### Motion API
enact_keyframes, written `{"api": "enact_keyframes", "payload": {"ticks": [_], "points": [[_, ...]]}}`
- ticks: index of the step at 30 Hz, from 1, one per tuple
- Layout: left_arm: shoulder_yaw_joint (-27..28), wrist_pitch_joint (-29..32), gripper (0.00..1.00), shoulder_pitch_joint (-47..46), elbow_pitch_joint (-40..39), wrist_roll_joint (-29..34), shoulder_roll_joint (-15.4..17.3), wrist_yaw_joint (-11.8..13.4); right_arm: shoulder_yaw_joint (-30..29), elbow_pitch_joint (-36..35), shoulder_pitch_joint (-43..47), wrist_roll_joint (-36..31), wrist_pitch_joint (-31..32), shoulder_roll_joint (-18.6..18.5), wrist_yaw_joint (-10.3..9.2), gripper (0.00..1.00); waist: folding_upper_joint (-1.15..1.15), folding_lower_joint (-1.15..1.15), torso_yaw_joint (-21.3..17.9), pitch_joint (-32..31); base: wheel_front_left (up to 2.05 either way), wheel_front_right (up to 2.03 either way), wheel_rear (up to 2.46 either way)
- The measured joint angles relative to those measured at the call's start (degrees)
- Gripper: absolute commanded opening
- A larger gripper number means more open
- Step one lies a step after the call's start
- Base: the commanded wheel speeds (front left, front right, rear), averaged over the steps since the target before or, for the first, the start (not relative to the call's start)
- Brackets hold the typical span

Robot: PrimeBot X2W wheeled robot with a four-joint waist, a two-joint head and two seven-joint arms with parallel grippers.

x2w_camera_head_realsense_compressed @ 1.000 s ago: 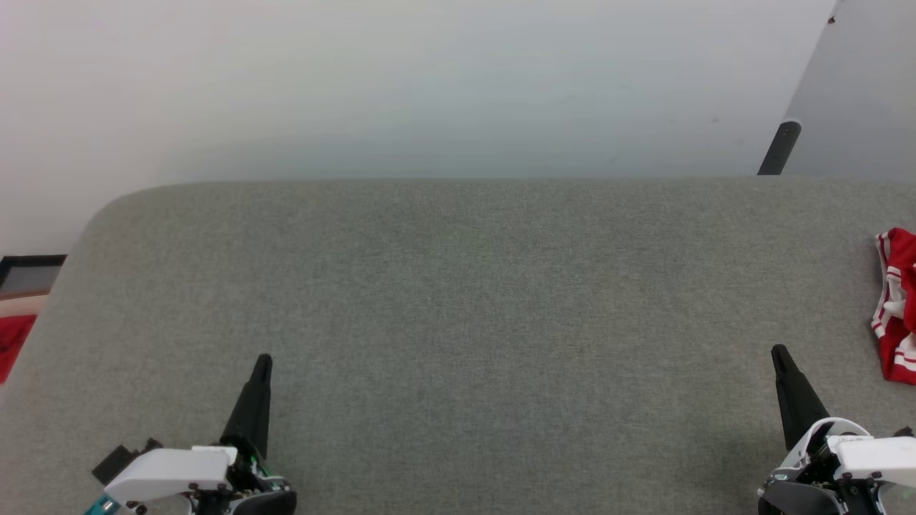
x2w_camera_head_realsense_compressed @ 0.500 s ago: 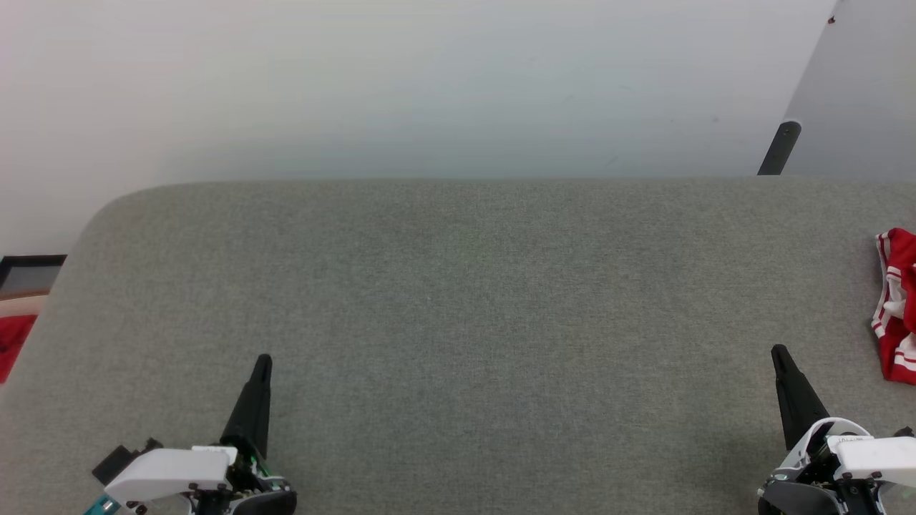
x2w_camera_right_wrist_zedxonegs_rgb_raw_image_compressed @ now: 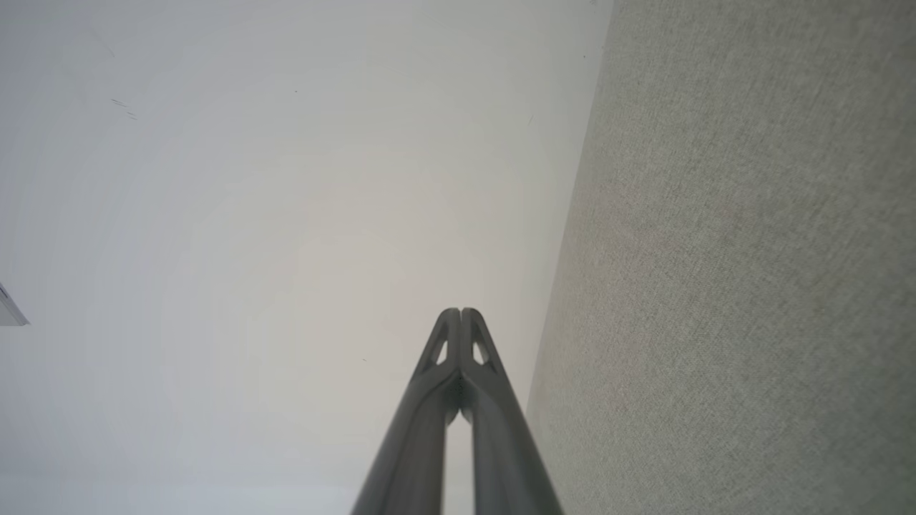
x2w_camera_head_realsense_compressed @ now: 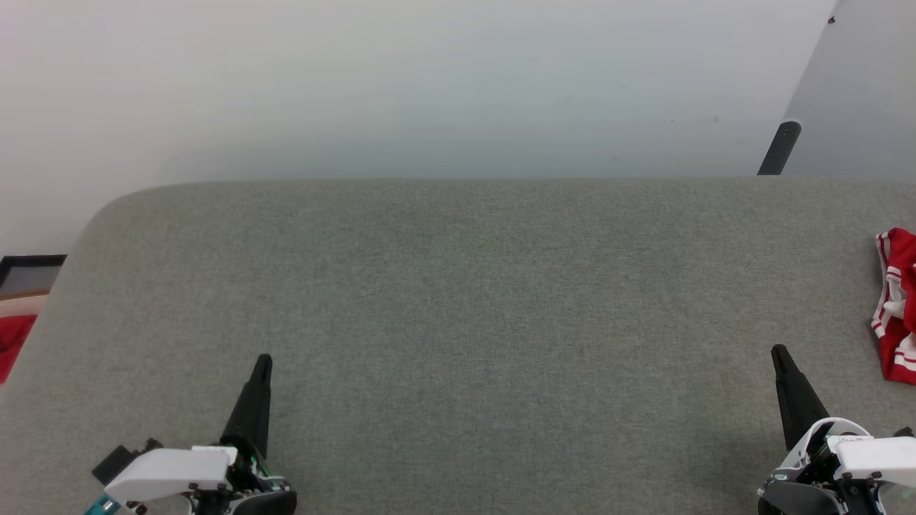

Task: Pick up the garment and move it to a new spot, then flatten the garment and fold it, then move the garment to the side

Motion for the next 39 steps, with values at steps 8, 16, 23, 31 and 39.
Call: {"api": "enact_keyframes", "payload": {"ticks": [8,16,23,31,39], "points": [[0.00,0.00,0.00,0.00,0.00,0.00,0.00,0.00,0.00,0.00,0.00,0.00,0.00,0.00,0.00,0.00,0.00,0.00,0.00,0.00,0.00,0.00,0.00],[0.00,0.00,0.00,0.00,0.00,0.00,0.00,0.00,0.00,0.00,0.00,0.00,0.00,0.00,0.00,0.00,0.00,0.00,0.00,0.00,0.00,0.00,0.00],[0.00,0.00,0.00,0.00,0.00,0.00,0.00,0.00,0.00,0.00,0.00,0.00,0.00,0.00,0.00,0.00,0.00,0.00,0.00,0.00,0.00,0.00,0.00],[-0.01,0.00,0.00,0.00,0.00,0.00,0.00,0.00,0.00,0.00,0.00,0.00,0.00,0.00,0.00,0.00,0.00,0.00,0.00,0.00,0.00,0.00,0.00],[-0.01,0.00,0.00,0.00,0.00,0.00,0.00,0.00,0.00,0.00,0.00,0.00,0.00,0.00,0.00,0.00,0.00,0.00,0.00,0.00,0.00,0.00,0.00]]}}
